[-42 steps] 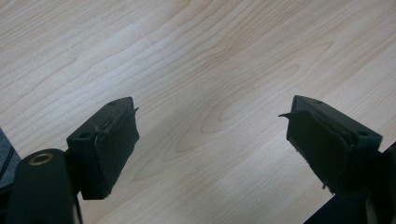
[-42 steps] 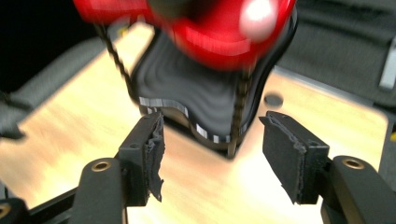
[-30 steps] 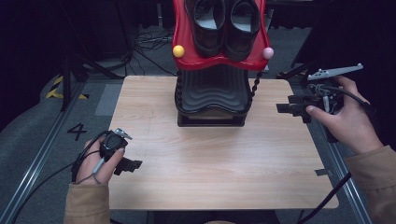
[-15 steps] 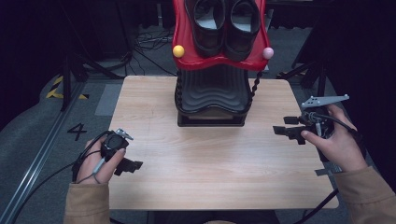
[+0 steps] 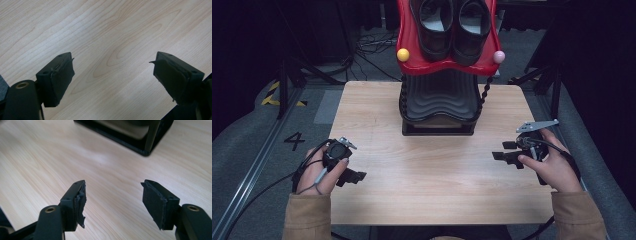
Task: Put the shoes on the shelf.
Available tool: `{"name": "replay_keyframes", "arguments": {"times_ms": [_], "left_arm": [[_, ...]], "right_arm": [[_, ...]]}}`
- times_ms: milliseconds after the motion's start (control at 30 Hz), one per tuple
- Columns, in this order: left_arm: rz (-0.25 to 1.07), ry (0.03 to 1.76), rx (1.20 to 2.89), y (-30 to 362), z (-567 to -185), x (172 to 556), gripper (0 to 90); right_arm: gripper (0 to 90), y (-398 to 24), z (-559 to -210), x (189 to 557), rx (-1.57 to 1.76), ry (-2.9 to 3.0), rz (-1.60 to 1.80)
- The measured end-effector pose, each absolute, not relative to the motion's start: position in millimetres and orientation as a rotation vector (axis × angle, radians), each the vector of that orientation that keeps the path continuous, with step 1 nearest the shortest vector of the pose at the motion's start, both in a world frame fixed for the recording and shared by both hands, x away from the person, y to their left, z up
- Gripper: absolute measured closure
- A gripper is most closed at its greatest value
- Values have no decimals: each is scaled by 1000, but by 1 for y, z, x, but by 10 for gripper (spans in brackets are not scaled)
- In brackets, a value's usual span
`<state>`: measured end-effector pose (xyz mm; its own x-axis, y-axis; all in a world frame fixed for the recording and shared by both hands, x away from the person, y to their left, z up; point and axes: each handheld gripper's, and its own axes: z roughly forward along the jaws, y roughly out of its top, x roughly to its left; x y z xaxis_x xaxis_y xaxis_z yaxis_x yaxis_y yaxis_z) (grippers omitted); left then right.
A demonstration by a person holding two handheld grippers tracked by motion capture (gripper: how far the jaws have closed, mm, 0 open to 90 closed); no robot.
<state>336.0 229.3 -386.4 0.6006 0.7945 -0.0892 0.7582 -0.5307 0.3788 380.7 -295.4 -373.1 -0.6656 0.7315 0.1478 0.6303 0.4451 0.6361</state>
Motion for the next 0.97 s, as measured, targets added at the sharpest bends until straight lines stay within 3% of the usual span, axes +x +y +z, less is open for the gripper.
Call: {"name": "replay_keyframes", "arguments": {"times_ms": [967], "left_arm": [[87,1267,2497,226,-401,344,172]], "right_arm": [[366,-300,-452,394,1429,2644,748]]}}
